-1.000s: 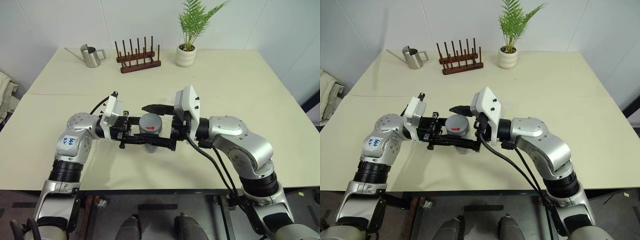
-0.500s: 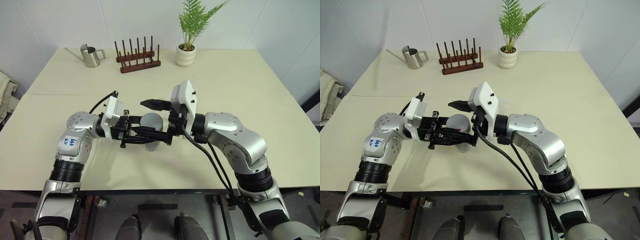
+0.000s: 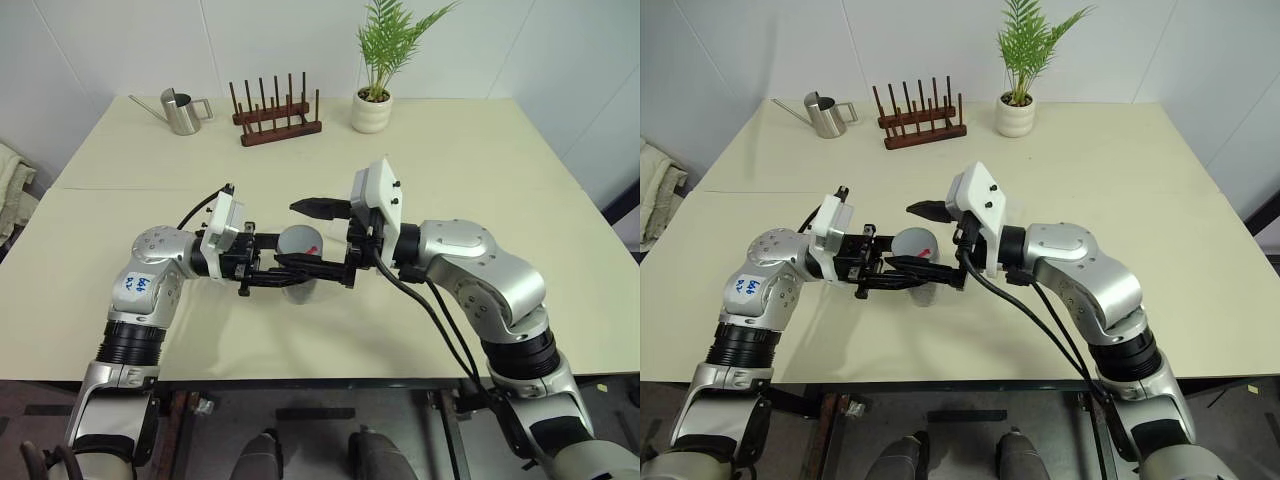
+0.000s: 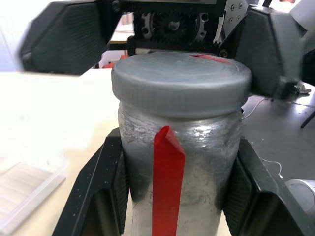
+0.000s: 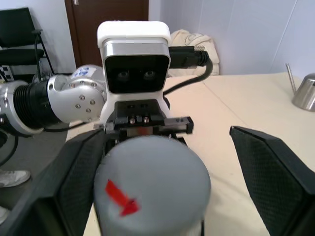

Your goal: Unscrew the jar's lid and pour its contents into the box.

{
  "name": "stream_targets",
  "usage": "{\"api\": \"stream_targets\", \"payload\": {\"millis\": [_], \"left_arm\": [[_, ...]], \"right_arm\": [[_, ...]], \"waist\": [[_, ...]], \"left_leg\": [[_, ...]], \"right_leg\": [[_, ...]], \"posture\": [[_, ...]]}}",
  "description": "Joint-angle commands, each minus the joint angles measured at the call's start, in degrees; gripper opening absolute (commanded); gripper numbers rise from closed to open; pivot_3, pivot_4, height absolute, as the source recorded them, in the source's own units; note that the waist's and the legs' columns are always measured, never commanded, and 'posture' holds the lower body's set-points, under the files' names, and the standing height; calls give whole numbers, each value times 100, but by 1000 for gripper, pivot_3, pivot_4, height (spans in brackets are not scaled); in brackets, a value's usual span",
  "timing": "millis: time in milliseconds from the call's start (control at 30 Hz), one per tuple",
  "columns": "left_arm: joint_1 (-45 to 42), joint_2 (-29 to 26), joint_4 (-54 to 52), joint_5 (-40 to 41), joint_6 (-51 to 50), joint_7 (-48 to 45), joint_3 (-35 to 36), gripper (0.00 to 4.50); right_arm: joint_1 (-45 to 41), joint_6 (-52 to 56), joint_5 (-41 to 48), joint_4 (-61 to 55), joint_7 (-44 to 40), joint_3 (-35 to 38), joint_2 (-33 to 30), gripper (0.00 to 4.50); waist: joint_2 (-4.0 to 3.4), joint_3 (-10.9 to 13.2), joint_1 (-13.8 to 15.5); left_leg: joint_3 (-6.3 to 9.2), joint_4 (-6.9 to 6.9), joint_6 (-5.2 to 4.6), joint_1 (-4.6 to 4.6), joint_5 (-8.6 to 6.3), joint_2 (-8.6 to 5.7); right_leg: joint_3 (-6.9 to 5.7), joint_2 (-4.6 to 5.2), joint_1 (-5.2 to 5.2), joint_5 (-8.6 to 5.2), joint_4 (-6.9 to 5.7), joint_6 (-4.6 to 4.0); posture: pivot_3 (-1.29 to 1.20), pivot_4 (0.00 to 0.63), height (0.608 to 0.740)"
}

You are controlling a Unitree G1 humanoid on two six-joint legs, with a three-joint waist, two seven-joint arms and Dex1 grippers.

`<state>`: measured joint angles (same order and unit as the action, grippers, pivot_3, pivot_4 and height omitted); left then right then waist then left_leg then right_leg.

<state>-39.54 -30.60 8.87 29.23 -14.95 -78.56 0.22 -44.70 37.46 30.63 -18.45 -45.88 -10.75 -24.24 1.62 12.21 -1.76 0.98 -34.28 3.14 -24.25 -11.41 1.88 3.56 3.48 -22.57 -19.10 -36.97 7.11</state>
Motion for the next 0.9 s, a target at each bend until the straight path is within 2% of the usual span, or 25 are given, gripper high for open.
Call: {"api": "stream_targets", "payload": {"millis": [33, 300, 567, 700, 900], "left_arm": [[70, -131, -392, 326, 28, -193, 239, 2002], [24, -184, -192, 209, 165, -180, 356, 2002], [-63, -185, 8, 152, 275, -217, 355, 2002], [-137, -124, 87, 194, 266, -241, 331, 2002], [-194, 46, 161, 270, 192, -372, 292, 2002]], "right_arm": [[92, 6, -146, 99, 162, 566, -386, 4218], [319, 176, 33, -184, 157, 842, -955, 4218], [501, 466, 172, -574, 219, 1051, -1170, 4218], [397, 571, 316, -639, 425, 1215, -1010, 4218], [59, 737, 814, -698, 705, 1196, -363, 4218]], "waist": [[0, 0, 0], [0, 0, 17], [0, 1, 7], [0, 1, 6], [-1, 1, -6]], "left_leg": [[0, 0, 0, 0, 0, 0], [-3, -3, 0, 0, 0, -3], [-2, 1, 0, -1, 0, 2], [-1, -2, 0, -1, 0, 1], [-1, -2, -1, 0, 0, 2]], "right_leg": [[0, 0, 0, 0, 0, 0], [1, 3, 2, 0, 2, 0], [2, -1, -1, -1, 2, -1], [2, -1, 0, 0, 0, -1], [1, -2, 0, 0, -4, -1]], "posture": [[0, 150, 740], [0, 150, 740], [0, 150, 740], [0, 150, 740], [0, 150, 740]]}}
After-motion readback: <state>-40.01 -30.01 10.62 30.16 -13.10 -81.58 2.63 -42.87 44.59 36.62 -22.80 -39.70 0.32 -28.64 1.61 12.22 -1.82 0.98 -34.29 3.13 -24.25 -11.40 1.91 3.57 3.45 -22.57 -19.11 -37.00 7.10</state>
